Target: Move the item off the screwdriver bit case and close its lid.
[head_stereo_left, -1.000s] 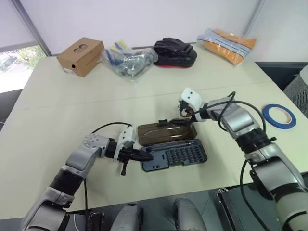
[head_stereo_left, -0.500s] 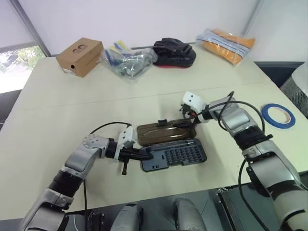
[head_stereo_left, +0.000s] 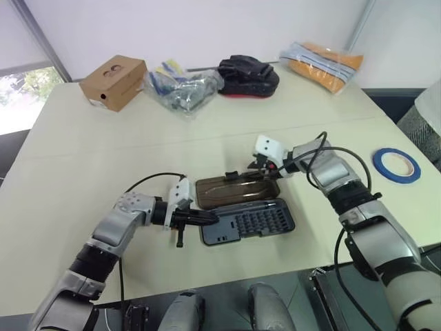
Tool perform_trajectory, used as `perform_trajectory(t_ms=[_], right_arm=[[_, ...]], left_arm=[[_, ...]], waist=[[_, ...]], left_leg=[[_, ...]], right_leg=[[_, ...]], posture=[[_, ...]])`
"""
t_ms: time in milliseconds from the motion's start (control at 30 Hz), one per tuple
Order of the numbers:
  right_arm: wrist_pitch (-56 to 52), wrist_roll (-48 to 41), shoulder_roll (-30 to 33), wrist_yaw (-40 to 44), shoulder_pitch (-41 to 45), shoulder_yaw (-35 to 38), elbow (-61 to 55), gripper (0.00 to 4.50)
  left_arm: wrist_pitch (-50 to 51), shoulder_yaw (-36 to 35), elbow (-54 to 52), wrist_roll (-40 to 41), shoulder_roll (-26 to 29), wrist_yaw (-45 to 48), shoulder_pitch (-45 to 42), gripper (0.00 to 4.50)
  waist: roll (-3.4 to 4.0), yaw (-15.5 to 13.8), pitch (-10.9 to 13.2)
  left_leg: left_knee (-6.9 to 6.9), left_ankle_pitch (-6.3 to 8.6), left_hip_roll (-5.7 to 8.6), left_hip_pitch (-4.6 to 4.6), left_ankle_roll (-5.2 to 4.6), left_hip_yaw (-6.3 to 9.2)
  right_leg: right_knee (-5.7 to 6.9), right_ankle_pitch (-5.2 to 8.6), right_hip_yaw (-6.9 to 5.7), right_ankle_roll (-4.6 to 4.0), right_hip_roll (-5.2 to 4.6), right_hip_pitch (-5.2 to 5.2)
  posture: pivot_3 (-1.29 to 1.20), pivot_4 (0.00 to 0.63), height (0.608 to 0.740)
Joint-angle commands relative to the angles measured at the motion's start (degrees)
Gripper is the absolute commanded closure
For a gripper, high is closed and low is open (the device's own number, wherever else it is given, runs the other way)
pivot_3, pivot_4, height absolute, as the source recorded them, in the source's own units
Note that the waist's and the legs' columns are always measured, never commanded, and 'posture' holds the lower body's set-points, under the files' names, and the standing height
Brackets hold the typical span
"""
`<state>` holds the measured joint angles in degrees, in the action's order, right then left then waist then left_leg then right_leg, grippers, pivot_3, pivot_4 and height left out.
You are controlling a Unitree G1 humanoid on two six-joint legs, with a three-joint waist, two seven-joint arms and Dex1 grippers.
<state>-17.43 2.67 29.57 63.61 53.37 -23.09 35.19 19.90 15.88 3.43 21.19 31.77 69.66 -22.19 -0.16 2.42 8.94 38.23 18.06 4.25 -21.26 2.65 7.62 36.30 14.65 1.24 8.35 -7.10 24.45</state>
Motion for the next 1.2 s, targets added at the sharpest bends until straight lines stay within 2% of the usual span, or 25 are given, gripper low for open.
perform_trajectory(t_ms=[33, 367, 533, 633, 833, 1000, 1200], right_arm=[[0.6, 3.8, 0.2, 0.1, -1.1, -1.9, 3.2, 4.46], [3.3, 6.5, -0.3, 2.1, -1.6, -2.4, 3.7, 4.46], [8.9, 9.3, 0.5, 1.0, -2.4, -3.2, 0.1, 4.46], [13.1, 11.7, 1.2, -1.4, -2.9, -3.1, -3.8, 4.46], [15.7, 16.6, 4.9, -4.8, -8.5, -2.2, -21.4, 4.46], [18.8, 21.9, 7.8, -9.1, -12.6, -1.7, -31.2, 4.46], [21.6, 27.1, 8.5, -14.7, -14.0, -0.9, -35.8, 4.46]], left_arm=[[0.7, -1.4, 0.5, -1.3, 0.1, -1.9, 0.3, 4.50], [1.3, -3.3, 1.0, -1.1, -1.0, -3.8, -0.6, 4.50], [3.5, -5.5, 1.2, 0.4, -2.5, -5.8, -1.7, 4.50], [5.7, -7.2, 1.3, 1.7, -3.5, -7.2, -2.6, 4.50], [11.3, -12.1, 1.0, 5.9, -5.8, -11.4, -4.7, 4.50], [16.3, -18.0, 1.9, 10.5, -8.3, -16.2, -7.6, 4.50], [20.3, -26.1, 5.9, 15.7, -10.7, -22.7, -12.8, 4.50]], waist=[[-0.14, 0.0, -0.3], [-0.16, -0.1, -0.5], [-0.16, -0.1, -0.5], [-0.16, 0.0, -0.5], [-0.16, 0.0, -0.5], [-0.16, -0.1, -0.5], [-0.19, -0.1, -0.5]], left_leg=[[-0.01, 0.00, -0.01, 0.02, 0.00, 0.04], [-0.02, 0.00, -0.01, 0.03, 0.00, 0.08], [-0.02, 0.00, -0.01, 0.02, 0.01, 0.07], [-0.01, 0.00, 0.00, 0.02, 0.01, 0.07], [-0.02, 0.00, 0.00, -0.12, 0.01, 0.06], [-0.10, 0.00, 0.00, -0.16, 0.02, 0.07], [-0.07, 0.00, 0.01, -0.16, 0.02, 0.05]], right_leg=[[0.02, 0.00, -0.03, 0.00, 0.02, -0.01], [0.00, 0.00, -0.05, 0.00, 0.03, -0.04], [0.00, 0.00, -0.05, 0.00, 0.03, -0.04], [0.00, 0.00, -0.04, 0.00, 0.03, -0.03], [0.03, 0.00, -0.04, 0.00, 0.03, 0.16], [-0.01, 0.00, -0.04, 0.00, 0.02, 0.22], [-0.02, 0.00, -0.03, 0.00, 0.02, 0.20]], posture=[[0.00, 0.150, 0.740], [0.00, 0.150, 0.740], [0.00, 0.150, 0.740], [0.00, 0.150, 0.740], [0.00, 0.150, 0.740], [0.00, 0.150, 0.740], [0.00, 0.150, 0.740]])
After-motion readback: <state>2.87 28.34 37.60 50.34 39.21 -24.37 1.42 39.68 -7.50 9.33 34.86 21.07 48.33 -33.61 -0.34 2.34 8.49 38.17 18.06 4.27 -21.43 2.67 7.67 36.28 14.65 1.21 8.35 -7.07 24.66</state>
